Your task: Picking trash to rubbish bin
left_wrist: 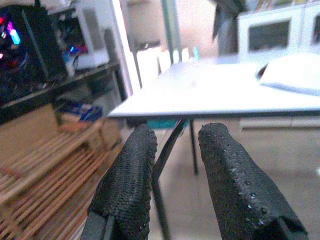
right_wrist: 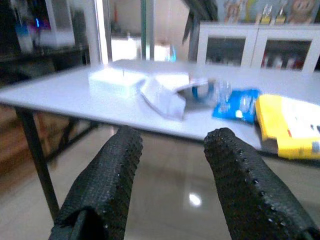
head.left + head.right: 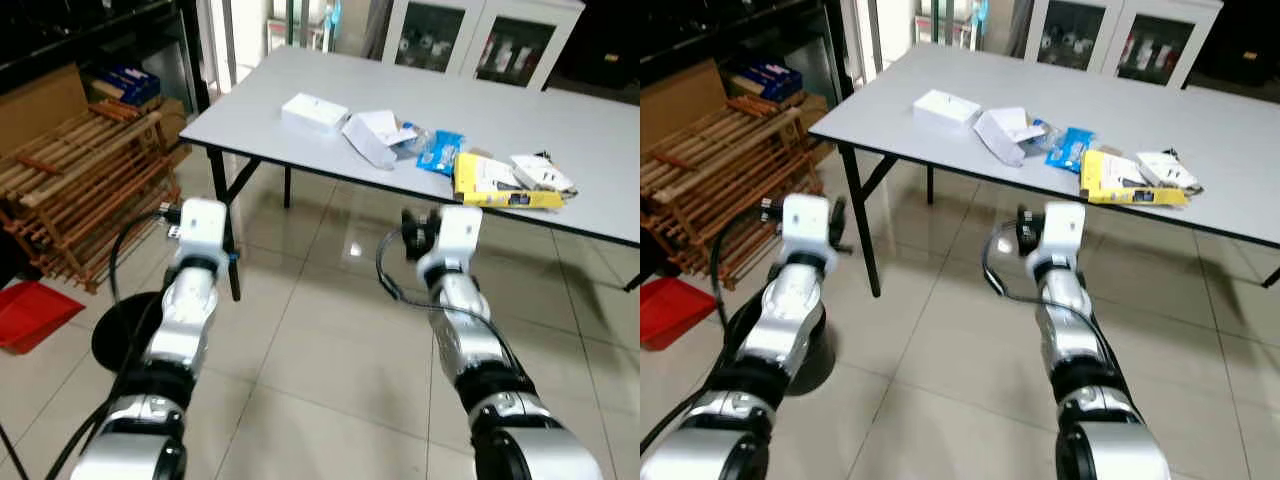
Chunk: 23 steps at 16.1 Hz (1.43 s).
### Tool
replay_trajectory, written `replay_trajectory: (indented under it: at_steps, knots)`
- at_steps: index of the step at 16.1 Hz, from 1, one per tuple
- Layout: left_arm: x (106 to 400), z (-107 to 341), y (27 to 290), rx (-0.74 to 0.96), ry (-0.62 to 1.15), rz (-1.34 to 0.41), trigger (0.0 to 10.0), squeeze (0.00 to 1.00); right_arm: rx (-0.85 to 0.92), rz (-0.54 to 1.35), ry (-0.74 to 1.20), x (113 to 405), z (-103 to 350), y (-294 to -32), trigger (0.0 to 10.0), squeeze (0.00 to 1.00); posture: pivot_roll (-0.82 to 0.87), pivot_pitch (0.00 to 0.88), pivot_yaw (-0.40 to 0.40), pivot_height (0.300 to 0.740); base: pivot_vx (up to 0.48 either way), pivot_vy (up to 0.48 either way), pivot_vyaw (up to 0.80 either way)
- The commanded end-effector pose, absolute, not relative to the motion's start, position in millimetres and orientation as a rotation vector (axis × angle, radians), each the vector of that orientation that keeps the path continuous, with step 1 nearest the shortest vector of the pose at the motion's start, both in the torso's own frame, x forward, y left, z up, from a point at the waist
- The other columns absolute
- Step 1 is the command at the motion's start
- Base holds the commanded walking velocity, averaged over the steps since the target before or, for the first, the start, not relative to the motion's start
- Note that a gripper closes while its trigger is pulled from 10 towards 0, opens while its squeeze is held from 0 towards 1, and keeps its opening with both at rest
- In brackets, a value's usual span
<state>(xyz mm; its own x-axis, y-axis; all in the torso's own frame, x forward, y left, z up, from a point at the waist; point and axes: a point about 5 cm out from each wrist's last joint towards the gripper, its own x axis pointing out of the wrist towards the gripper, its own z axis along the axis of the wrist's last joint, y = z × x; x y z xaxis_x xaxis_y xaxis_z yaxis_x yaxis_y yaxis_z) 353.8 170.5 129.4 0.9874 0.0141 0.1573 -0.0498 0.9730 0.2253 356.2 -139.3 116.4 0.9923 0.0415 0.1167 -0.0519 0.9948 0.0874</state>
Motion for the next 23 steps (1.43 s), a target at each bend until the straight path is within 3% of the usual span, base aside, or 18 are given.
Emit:
replay_trajectory:
  at_steps: [1, 8, 11, 13, 23]
  knots:
    - [356, 142, 162, 0.215, -0.196, -0.005, 10.0, 0.0, 0.104, 0.016, -0.153, 356, 125, -143, 10.0, 0.0, 0.02, 0.017, -0.059, 0.74, 0.0, 0.0, 0.0]
    - [356, 143, 147, 0.22, -0.173, -0.031, 10.0, 0.0, 0.109, 0.027, -0.143, 352, 128, -139, 10.0, 0.0, 0.01, 0.0, -0.081, 0.74, 0.0, 0.0, -0.06]
    - [354, 142, 143, 0.192, -0.168, -0.018, 10.0, 0.0, 0.118, 0.043, -0.136, 353, 130, -139, 10.0, 0.0, 0.02, 0.0, -0.101, 0.74, 0.0, -0.48, -0.53]
    - [353, 140, 144, 0.202, -0.166, -0.019, 10.0, 0.0, 0.114, 0.052, -0.149, 354, 134, -134, 10.0, 0.0, 0.02, 0.0, -0.107, 0.74, 0.0, -0.48, 0.0]
    - [355, 148, 156, 0.219, -0.164, 0.032, 10.0, 0.0, 0.136, 0.121, -0.135, 352, 134, -118, 10.0, 0.0, 0.04, 0.0, -0.105, 0.74, 0.0, 0.0, 0.0]
